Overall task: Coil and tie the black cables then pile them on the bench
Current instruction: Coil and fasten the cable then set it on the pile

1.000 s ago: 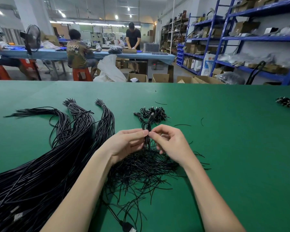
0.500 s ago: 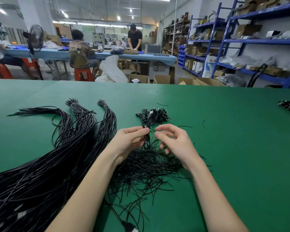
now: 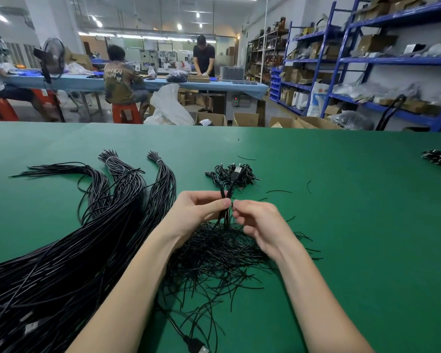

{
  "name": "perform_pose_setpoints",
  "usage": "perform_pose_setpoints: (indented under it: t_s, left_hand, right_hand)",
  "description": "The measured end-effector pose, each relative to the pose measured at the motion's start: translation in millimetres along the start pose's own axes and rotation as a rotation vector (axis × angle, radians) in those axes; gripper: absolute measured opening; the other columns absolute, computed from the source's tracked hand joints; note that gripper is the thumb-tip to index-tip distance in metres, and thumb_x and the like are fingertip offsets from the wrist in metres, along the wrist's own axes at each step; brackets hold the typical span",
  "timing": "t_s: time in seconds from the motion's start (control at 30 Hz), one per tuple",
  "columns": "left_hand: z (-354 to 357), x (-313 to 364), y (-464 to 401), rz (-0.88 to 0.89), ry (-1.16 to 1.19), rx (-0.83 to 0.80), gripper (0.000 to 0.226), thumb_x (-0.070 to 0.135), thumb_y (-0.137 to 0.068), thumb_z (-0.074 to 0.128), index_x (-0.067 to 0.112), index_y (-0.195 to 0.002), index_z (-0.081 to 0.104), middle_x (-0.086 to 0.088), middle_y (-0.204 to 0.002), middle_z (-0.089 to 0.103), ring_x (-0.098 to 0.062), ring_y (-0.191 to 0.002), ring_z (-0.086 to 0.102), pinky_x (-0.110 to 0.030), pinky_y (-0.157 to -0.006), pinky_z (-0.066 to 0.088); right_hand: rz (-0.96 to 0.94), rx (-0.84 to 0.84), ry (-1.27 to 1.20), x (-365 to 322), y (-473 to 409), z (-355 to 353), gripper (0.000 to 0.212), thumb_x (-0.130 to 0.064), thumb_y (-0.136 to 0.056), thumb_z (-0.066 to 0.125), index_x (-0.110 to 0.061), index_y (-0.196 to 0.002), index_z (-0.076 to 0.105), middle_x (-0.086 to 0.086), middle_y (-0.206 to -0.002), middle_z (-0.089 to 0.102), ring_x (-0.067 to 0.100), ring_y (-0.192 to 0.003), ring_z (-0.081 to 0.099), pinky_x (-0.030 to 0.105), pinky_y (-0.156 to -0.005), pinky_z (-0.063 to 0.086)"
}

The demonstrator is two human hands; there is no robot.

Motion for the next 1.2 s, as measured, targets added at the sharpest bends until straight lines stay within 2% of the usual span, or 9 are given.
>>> perform_pose_setpoints:
  t_s: [0.1, 0.3, 0.5, 0.57, 0.67, 0.8, 0.93, 1.03, 1.2]
  left_hand:
    - [2.7, 2.2, 0.5, 0.003, 0.012, -0.022, 0.026, 0.009, -0.082, 0.077, -0.001, -0.105, 0.075, -0.013, -0.094, 0.077, -0.014, -0.08, 0.073, -0.018, -0.073, 0.055]
    - [1.1, -12.8, 0.3, -0.174, 0.201, -0.003, 0.028, 0.014, -0.072, 0.079, 0.004, -0.098, 0.078, -0.007, -0.089, 0.076, -0.009, -0.07, 0.068, -0.016, -0.065, 0.056]
    - [4.3, -19.5, 1.4, -0.218, 0.198, -0.027, 0.021, 0.016, -0.067, 0.082, 0.008, -0.087, 0.081, -0.002, -0.085, 0.074, -0.007, -0.069, 0.061, -0.013, -0.063, 0.053]
    - [7.2, -18.1, 2.0, -0.191, 0.172, -0.044, 0.02, 0.019, -0.066, 0.082, 0.013, -0.085, 0.083, 0.0, -0.085, 0.075, -0.005, -0.068, 0.061, -0.014, -0.064, 0.053]
    - [10.0, -11.8, 1.4, -0.089, 0.104, -0.041, 0.024, 0.018, -0.071, 0.081, 0.01, -0.093, 0.081, -0.005, -0.094, 0.078, -0.008, -0.078, 0.07, -0.016, -0.07, 0.054]
    - [6.4, -7.1, 0.2, -0.011, -0.02, 0.02, 0.021, 0.006, -0.08, 0.079, 0.003, -0.101, 0.078, -0.001, -0.08, 0.076, -0.001, -0.06, 0.062, -0.011, -0.058, 0.047]
    - [2.2, -22.9, 0.2, -0.165, 0.098, 0.052, 0.017, 0.019, -0.067, 0.083, 0.013, -0.083, 0.083, 0.0, -0.086, 0.075, -0.005, -0.069, 0.062, -0.015, -0.065, 0.052]
    - [6.0, -30.5, 0.8, -0.251, 0.193, 0.027, 0.013, 0.018, -0.066, 0.08, 0.015, -0.079, 0.083, 0.003, -0.084, 0.074, -0.005, -0.074, 0.063, -0.015, -0.068, 0.054]
    - [12.7, -34.8, 5.8, -0.359, 0.329, 0.023, 0.014, 0.014, -0.067, 0.079, 0.007, -0.079, 0.08, -0.006, -0.076, 0.066, -0.009, -0.057, 0.065, -0.017, -0.054, 0.056]
  right_hand:
    - [0.268, -0.118, -0.415, 20.4, 7.1, 14.9, 0.006, -0.008, -0.083, 0.072, -0.006, -0.084, 0.067, 0.002, -0.071, 0.061, 0.004, -0.05, 0.049, 0.011, -0.033, 0.032]
    - [-0.293, -0.053, 0.32, -33.8, 6.3, 0.1, 0.016, -0.014, -0.09, 0.078, -0.022, -0.103, 0.075, 0.001, -0.093, 0.078, 0.008, -0.064, 0.064, 0.019, -0.048, 0.047]
    - [-0.505, 0.006, 0.519, -53.2, 15.2, -4.1, 0.009, -0.036, -0.08, 0.086, -0.032, -0.087, 0.081, -0.004, -0.075, 0.077, 0.012, -0.057, 0.061, 0.023, -0.049, 0.047]
    - [-0.442, 0.031, 0.417, -47.9, 12.5, -8.4, 0.012, -0.038, -0.079, 0.086, -0.027, -0.082, 0.082, 0.0, -0.072, 0.076, 0.011, -0.057, 0.061, 0.022, -0.048, 0.047]
    - [-0.167, 0.019, 0.083, -14.6, 2.0, -8.9, 0.008, -0.018, -0.087, 0.08, -0.015, -0.079, 0.082, 0.003, -0.075, 0.073, 0.006, -0.059, 0.061, 0.017, -0.046, 0.046]
    - [0.149, 0.01, -0.274, 21.0, -2.2, -4.4, 0.008, -0.013, -0.087, 0.077, -0.008, -0.081, 0.076, 0.001, -0.069, 0.068, 0.005, -0.052, 0.059, 0.013, -0.042, 0.045]
    - [-0.387, 0.222, 0.31, -23.4, 5.7, -17.0, 0.003, -0.024, -0.086, 0.082, -0.026, -0.085, 0.08, -0.007, -0.074, 0.076, 0.007, -0.058, 0.067, 0.019, -0.054, 0.054]
    - [-0.736, 0.26, 0.576, -51.2, 22.8, -8.0, 0.008, -0.026, -0.086, 0.082, -0.033, -0.084, 0.08, -0.02, -0.078, 0.074, 0.004, -0.066, 0.066, 0.007, -0.058, 0.045]
    - [-0.927, 0.133, 0.719, -64.2, 33.3, -0.8, 0.011, -0.022, -0.086, 0.081, -0.028, -0.095, 0.081, -0.021, -0.093, 0.073, 0.005, -0.074, 0.067, 0.006, -0.06, 0.043]
Point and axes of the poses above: each hand's wrist, its own y-axis away from the middle knuckle, its own z-axis out of the palm, x = y × z, the point moved 10 cm from there along -y, towards the middle knuckle
